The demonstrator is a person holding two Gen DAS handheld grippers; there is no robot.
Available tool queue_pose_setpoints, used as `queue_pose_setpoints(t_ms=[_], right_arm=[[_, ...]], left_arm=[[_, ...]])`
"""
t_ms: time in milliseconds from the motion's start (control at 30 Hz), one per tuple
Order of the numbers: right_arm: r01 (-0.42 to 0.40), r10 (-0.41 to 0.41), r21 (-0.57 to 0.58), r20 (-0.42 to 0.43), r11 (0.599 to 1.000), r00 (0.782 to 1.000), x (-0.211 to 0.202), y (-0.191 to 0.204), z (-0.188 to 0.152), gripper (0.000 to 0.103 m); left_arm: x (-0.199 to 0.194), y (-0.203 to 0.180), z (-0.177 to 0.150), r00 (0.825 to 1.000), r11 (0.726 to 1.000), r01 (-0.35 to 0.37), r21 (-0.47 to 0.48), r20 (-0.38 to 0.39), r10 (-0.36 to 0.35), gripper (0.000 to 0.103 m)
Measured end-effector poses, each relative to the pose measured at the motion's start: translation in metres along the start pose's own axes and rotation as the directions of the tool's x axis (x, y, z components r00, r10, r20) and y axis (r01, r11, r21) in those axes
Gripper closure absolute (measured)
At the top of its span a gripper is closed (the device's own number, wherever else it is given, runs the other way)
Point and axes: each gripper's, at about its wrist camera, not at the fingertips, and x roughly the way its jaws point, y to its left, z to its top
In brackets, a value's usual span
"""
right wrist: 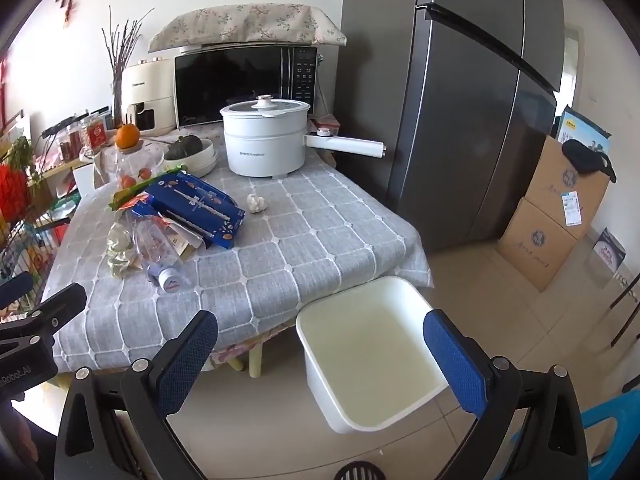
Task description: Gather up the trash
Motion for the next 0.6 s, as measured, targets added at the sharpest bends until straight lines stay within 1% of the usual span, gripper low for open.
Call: queue_pose_setpoints(t_ms=[600], right_arm=[[-0.012, 0.012, -0.001, -0.001, 1.0, 1.0, 0.0005, 0.0016, -0.0001, 0.0]], left_arm=[[-0.0013, 0.0028, -0.0017, 1.0, 1.0, -0.003, 0.005, 0.002, 0.003, 0.001]])
